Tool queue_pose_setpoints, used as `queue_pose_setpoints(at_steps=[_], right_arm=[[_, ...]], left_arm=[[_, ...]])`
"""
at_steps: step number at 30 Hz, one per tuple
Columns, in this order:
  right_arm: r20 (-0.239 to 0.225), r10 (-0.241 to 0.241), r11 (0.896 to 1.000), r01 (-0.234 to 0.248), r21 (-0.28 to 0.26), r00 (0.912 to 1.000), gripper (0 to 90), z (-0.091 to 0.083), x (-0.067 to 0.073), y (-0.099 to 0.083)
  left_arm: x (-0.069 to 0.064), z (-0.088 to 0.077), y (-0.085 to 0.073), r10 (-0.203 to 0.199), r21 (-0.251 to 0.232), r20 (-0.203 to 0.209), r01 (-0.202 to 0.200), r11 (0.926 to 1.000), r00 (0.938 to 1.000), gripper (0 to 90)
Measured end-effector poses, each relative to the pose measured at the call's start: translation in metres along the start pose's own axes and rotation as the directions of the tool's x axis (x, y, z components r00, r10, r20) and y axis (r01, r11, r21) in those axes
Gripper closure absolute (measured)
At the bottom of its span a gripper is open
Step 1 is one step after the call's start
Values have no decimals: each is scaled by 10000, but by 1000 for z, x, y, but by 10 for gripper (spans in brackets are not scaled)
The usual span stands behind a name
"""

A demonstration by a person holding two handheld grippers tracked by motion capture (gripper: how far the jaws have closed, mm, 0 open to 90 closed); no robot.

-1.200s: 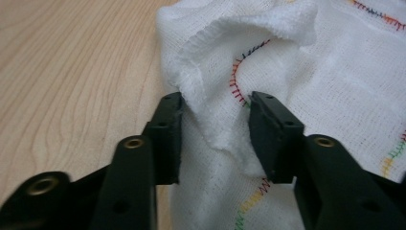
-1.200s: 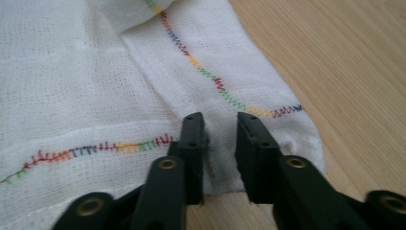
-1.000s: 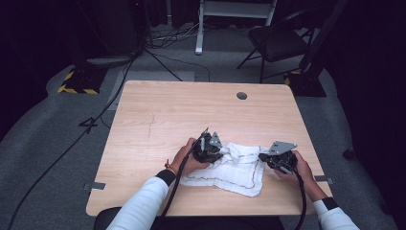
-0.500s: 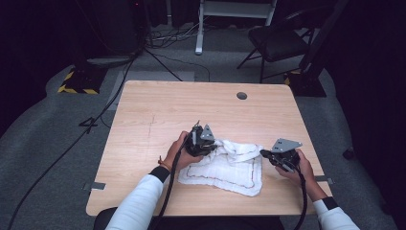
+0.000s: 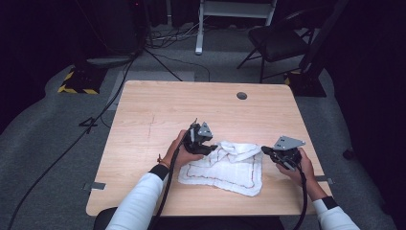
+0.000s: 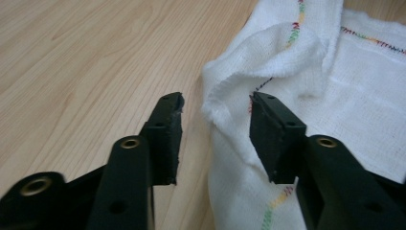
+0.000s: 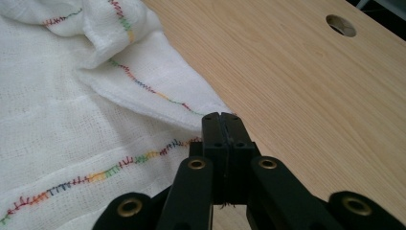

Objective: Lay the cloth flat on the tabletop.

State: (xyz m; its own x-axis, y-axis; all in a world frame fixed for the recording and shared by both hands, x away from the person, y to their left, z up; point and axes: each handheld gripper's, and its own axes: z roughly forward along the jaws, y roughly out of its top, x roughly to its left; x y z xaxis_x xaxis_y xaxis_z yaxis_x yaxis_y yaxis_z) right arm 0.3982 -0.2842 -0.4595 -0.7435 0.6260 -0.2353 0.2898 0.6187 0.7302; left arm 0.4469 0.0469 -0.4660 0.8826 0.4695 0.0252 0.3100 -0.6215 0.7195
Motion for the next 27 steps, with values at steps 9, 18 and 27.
queue_pose_setpoints(at_steps=[9, 18, 27], right_arm=[[139, 6, 10000, -7, 80, 9999, 900, 0, -1, -2], [246, 200, 9995, -193, -261, 9995, 900, -6, -4, 0], [655, 583, 9962, -538, -682, 9961, 900, -11, -13, 12]], left_arm=[[8, 28, -1, 109, 534, 412, -131, 9985, 9991, 638], [9, 11, 2, 671, 264, 158, -675, 9974, 9976, 858], [29, -20, 4, 118, -493, -418, -139, 9987, 9991, 858]])
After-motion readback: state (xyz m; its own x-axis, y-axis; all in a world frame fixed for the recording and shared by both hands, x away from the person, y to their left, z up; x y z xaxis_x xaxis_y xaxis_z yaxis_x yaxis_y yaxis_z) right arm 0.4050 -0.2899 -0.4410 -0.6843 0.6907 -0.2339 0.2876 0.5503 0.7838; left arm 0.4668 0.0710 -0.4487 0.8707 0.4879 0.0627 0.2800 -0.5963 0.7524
